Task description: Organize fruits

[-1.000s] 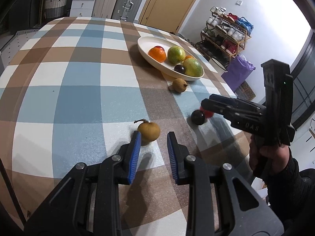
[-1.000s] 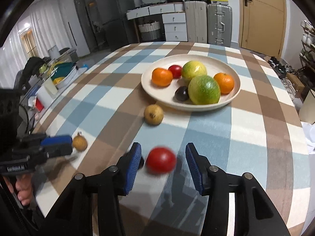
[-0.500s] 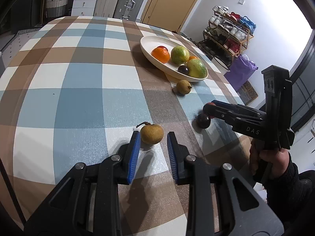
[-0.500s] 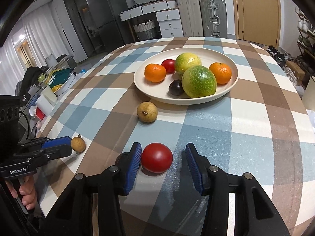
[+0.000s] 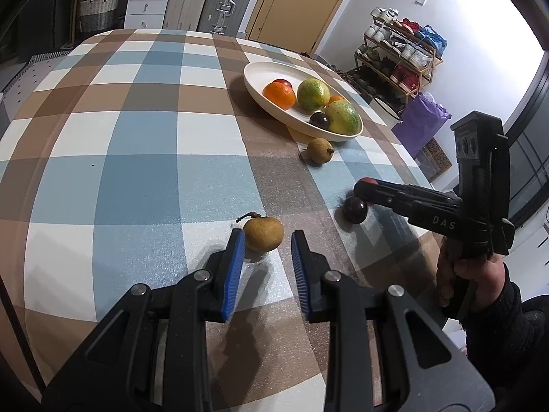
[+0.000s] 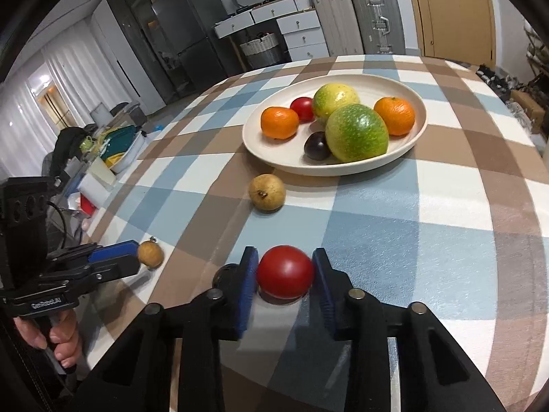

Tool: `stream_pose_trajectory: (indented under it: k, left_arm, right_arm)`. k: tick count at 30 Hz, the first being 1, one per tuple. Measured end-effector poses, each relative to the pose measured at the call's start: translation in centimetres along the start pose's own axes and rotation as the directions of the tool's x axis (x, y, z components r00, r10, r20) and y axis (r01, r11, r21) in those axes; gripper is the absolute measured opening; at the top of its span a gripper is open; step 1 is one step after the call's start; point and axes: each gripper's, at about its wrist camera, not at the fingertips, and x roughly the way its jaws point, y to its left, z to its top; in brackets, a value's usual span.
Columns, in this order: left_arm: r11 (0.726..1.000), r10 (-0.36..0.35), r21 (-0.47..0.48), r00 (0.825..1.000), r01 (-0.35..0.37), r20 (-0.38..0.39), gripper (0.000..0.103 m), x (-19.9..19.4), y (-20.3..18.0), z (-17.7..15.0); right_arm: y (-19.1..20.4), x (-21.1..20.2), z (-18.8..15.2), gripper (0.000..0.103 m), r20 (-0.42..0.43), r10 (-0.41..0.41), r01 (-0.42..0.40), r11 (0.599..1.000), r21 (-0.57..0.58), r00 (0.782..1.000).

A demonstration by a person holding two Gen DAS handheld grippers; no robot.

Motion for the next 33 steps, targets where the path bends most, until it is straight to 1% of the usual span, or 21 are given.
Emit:
stream_pose_trajectory:
  k: [5,8,19,26,29,31,33]
  left_arm:
    - [1.0,0.003,0.002,1.0,-0.003,0.006,0.024,0.0,0.1,0.1]
    - [1.0,0.004,0.003,1.0,-0.004,0.005,0.024,0.1,0.2,0.2]
    - [1.0,0.019,0.017,1.0,-0.019,-0.01,0.024,0.9,0.0,0.8]
    - [0.999,0.028,0.037,0.999,-0.027,-0.031,0.024,1.9,-0.4,1.2]
    - [0.997,0.041,0.061,0.999,-0.04,-0.028,0.024,2.2,-0.9,1.3]
    - [0.997,0.043,0.059,0.999,-0.042,-0.03,0.023,2.3,-1.0,1.4]
    - [0.998,0.029,0.06,0.999,-0.026,-0.04,0.023,2.4,-1.1,1.5]
  right_arm:
    - [0.1,-0.3,-0.2,0.032,0.015,0.001,-0.001,1.0,0.0,1.0]
    - [0.0,-0.9,-0.1,0.032,0.041,-0.003,0.003,1.0,0.007,0.999]
    - [-0.2,-3.1,0.3,0.032,0.096,0.018,-0.019,1.0,0.018,0.995]
    - [-0.3,-3.8,0.1,0.032,0.109,0.029,-0.032,0.999,0.025,0.994]
    - [-0.4,-3.9,0.1,0.032,0.113,0.031,-0.034,0.999,0.025,0.993]
    - [-0.5,-4.1,0.0,0.032,0.118,0.033,-0.036,0.999,0.028,0.992]
    - [-0.7,-4.3,0.0,0.032,0.122,0.035,-0.039,0.999,0.034,0.992]
